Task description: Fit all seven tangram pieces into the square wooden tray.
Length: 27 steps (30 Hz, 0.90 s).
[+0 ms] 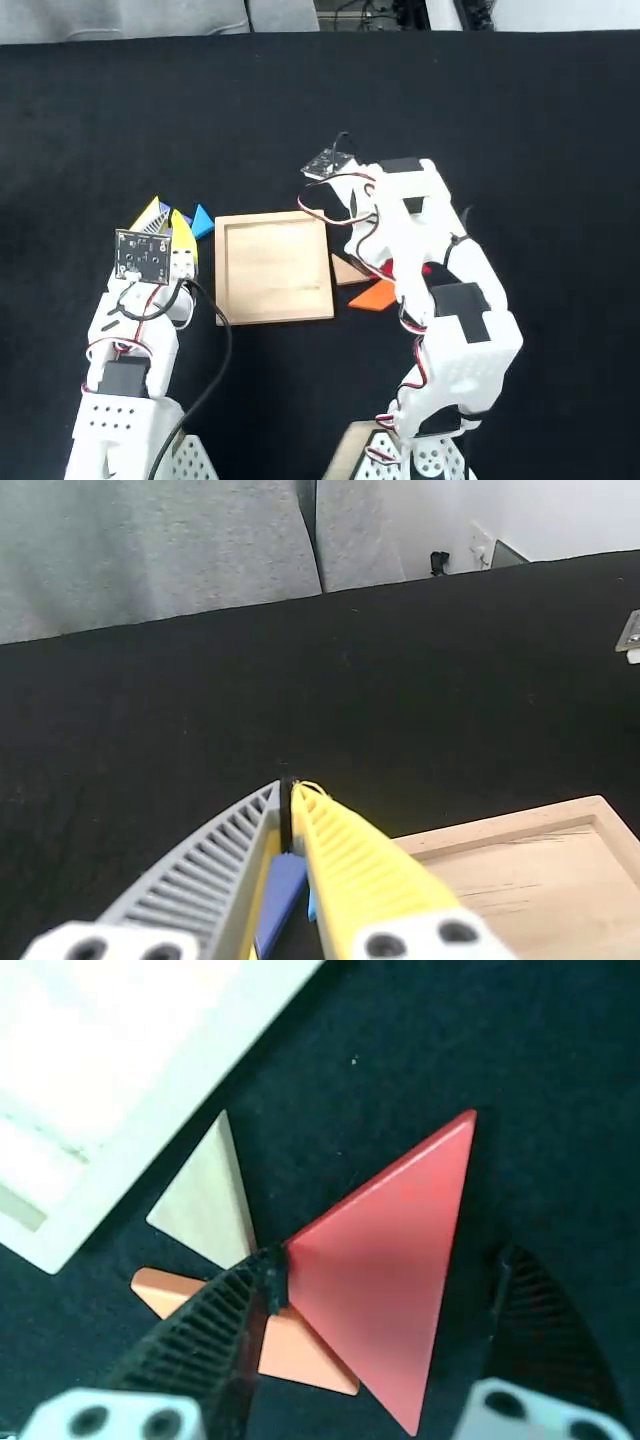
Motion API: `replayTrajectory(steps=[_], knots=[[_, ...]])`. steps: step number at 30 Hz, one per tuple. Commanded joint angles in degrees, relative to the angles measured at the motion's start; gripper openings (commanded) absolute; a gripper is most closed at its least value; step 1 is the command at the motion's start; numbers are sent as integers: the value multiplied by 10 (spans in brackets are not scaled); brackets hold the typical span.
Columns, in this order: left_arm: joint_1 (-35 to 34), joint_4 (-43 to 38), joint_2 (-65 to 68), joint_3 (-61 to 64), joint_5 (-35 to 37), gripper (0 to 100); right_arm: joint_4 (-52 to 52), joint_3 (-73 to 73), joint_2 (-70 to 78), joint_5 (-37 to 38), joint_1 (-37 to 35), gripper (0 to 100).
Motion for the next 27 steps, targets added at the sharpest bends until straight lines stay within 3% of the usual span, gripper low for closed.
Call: replayTrajectory(steps=[1, 14, 21, 27], knots=[[-2, -14, 1, 10, 0, 30, 11, -14, -5, 2, 8, 325], [-2, -12, 1, 10, 0, 30, 34, -4, 22, 6, -1, 313], [-2, -12, 1, 10, 0, 30, 58, -40, 41, 2, -4, 5], [-2, -13, 2, 10, 0, 30, 92, -62, 7, 2, -5, 45]])
